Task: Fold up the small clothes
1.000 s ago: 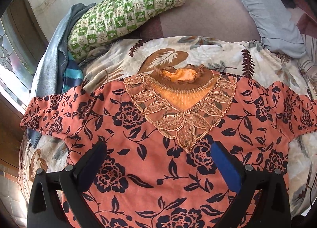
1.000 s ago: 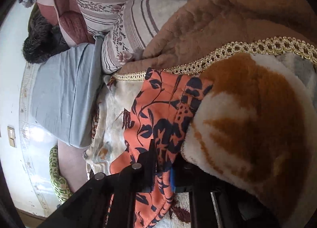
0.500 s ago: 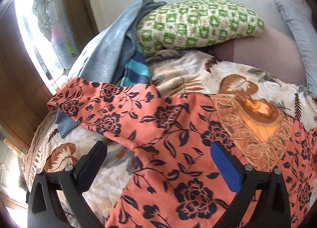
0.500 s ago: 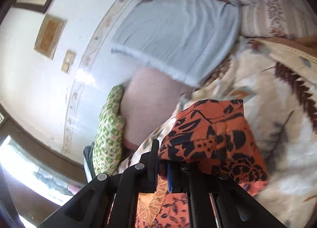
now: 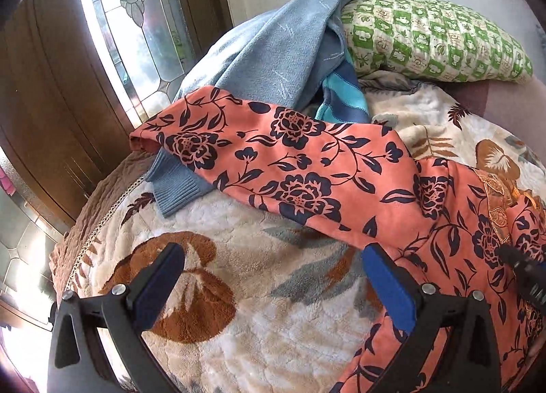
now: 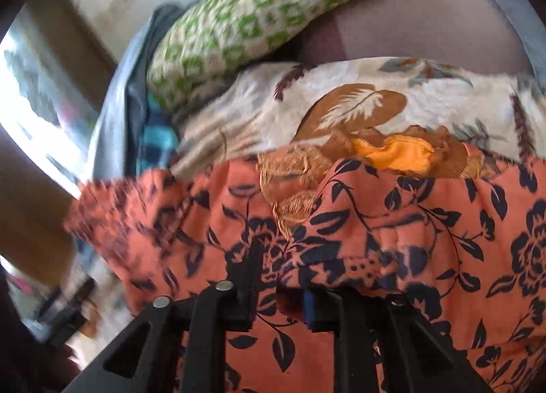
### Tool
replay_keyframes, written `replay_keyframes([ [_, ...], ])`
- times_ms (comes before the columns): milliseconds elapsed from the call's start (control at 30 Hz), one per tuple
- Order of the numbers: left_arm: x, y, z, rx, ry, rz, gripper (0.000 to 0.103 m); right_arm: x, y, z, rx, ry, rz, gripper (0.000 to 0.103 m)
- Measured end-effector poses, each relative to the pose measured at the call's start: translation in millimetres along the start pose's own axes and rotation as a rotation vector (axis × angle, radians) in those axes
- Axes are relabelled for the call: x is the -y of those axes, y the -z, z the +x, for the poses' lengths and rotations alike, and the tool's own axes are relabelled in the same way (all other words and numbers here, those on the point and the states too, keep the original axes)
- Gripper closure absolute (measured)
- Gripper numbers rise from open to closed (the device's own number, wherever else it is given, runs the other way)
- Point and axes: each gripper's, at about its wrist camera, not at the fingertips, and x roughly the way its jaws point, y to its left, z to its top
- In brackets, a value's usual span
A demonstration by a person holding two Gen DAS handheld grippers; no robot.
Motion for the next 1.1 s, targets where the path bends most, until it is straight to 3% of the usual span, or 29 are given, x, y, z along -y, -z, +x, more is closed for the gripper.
replay_keyframes([
  [33,-0.4,-0.8,0.0,0.002,-0.001,0.002,0.0,-16.2,5.9,2.6,0.004,0.047,-0.102,0.043],
  [100,0.2,-2.6,-1.8,0.006,0.008,-0.001,0.0,-33.8,13.0,-2.5,0.039,0.092,-0.227,0.043],
  [233,8.5,-3.6,-3.8,0.013,0.009,0.01,0.0,-40.8,14.8,-35.3,0.126,0.021,-0.376,0.04],
  [367,18.4,-3.7,-6.0,0.021,0.013,0.031,0.0,-43.9,7.8,-81.5,0.293,-0.007,-0.468,0.037],
  [433,21.3,-3.2,-7.3,0.032,0.009,0.038,0.0,-31.1,-3.0,-102.9,0.35,-0.048,-0.408,0.033],
  [500,23.5,-3.0,-9.0,0.046,0.027,0.047,0.0,-10.0,-13.2,-116.3,0.37,-0.031,-0.316,0.027],
  [633,30.4,-5.2,-10.8,0.06,0.154,0.055,0.0,58.2,-12.7,-120.6,0.283,0.026,-0.093,0.027],
  [733,41.0,-6.0,-9.6,0.062,0.234,0.063,0.0,127.7,15.9,-117.4,0.218,0.007,0.114,0.028],
  [767,46.0,-5.5,-10.3,0.068,0.258,0.067,0.0,151.8,28.6,-115.4,0.206,-0.021,0.19,0.03],
  [833,55.8,-3.4,-12.0,0.084,0.297,0.08,0.0,200.3,55.9,-106.2,0.174,-0.037,0.335,0.052],
  [933,71.8,1.8,-15.8,0.109,0.372,0.099,0.004,260.4,93.4,-98.3,0.168,-0.063,0.531,0.064],
  [1033,93.2,4.6,-16.4,0.079,0.416,0.128,0.023,288.6,101.4,-89.7,0.127,-0.126,0.631,0.064],
  [1100,109.3,2.9,-10.5,0.033,0.399,0.145,0.051,289.5,89.5,-72.1,0.001,-0.081,0.605,0.066],
])
